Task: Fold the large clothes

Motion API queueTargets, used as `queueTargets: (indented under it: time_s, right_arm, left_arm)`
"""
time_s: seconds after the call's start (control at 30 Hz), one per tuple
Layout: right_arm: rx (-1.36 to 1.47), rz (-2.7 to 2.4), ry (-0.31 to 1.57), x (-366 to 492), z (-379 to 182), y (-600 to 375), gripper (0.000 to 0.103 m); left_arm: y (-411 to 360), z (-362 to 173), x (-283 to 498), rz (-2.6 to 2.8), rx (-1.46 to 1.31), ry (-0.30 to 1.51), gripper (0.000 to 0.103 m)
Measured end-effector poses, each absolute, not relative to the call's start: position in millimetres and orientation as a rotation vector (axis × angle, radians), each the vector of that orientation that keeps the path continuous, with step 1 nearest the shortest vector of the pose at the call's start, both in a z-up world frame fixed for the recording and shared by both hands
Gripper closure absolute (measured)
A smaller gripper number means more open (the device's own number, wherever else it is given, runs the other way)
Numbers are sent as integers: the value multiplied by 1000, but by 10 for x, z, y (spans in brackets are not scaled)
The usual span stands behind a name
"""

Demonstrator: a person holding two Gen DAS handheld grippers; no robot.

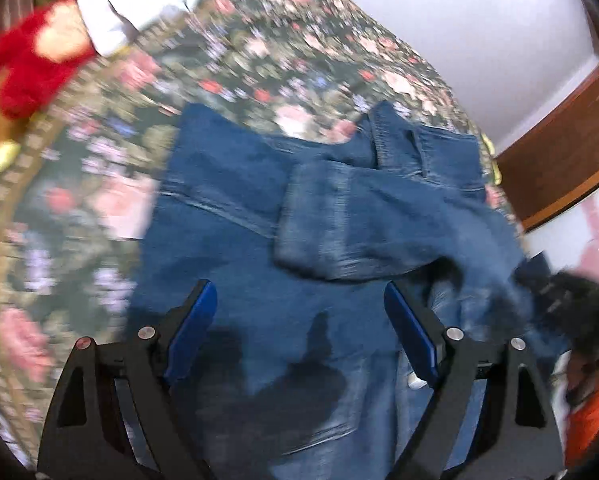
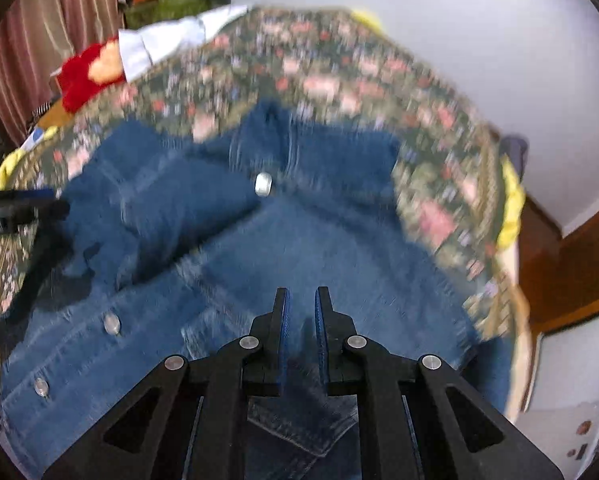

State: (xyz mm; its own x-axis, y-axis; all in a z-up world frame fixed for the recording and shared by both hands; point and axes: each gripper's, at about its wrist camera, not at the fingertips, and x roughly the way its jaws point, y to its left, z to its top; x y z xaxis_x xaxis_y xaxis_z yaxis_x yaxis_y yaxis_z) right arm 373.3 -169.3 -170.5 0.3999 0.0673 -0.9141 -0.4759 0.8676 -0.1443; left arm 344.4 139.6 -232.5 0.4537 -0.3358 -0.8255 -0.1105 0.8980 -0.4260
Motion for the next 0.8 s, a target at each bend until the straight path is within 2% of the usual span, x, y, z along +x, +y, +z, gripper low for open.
queueTargets:
  time_s: [0.07,0.13,0.27,0.3,0.33,0.4,0.47,0.6,0.8]
  right_arm:
    - [-386,365,1188,3760,-1909,-1738,95]
    - [-379,382,1260,3781,-2101,-1746,95]
    - [-432,413,1240,3720,-2182,-1739,95]
    - [-445,420,1242,3707,-2180,-1746,95]
    - [-445,422,1244,3702,-2174,-1762,95]
    - [-432,422,1247,3684,-2154,-1827,95]
    - [-426,412,1239,3653,-2099,-1894,95]
    - [-390,393,1202,3592,-1837,-2077,95]
    - [-310,334,1081,3504,-1338,-2467,95]
  left_arm:
    - [1326,-2435,3584,-179,-523,1131,17]
    - [1262,-2570,3730,-202,-604,1160,24]
    - [1203,-2767,3966,-182,-703,1172,34]
    - [1202,-2790,4006,-166,-710,1165,45]
    - [1198,-2802,4042,-148,-705,1165,61]
    - [1207,-2822,4095,-102,-668,1173,79]
    - [1189,-2773,4133,-95,-622,1157,82]
    - [1010,-2353,4133,-68,-430,1062,85]
    - [374,-1288,3958,-202,-206,810,85]
